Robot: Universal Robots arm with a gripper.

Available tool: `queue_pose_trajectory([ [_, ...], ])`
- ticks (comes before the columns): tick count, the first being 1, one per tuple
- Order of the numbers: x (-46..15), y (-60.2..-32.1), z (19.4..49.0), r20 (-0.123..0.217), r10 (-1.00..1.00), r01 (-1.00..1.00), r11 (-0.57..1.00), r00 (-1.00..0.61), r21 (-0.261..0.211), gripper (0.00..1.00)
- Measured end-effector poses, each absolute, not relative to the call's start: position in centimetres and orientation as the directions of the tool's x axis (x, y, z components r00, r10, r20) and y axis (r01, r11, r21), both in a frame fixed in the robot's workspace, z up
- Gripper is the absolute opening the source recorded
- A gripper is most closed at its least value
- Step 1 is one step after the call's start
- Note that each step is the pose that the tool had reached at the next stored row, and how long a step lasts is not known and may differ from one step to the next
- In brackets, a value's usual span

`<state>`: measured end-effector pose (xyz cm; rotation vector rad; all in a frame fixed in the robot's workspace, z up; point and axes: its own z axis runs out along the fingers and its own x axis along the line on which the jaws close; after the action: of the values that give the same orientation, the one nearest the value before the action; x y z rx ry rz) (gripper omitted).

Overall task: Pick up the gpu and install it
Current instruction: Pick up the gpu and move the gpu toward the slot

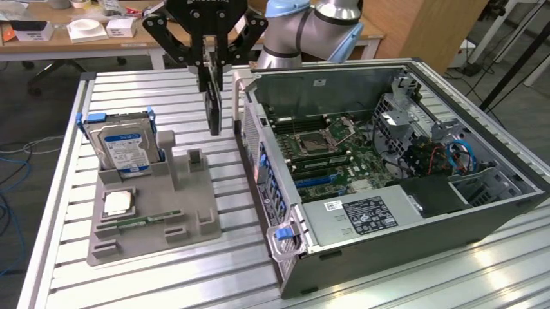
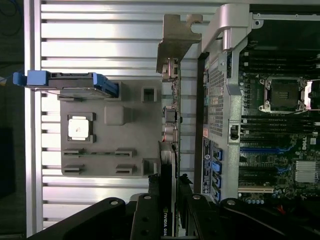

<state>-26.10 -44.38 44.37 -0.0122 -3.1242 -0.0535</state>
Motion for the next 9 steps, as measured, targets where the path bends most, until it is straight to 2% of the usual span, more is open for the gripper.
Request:
queue_pose_trajectory([
  [9, -25.47, -44.38, 44.37, 0.017, 0.008, 0.008, 0.999, -1.0, 0.034, 0.26],
])
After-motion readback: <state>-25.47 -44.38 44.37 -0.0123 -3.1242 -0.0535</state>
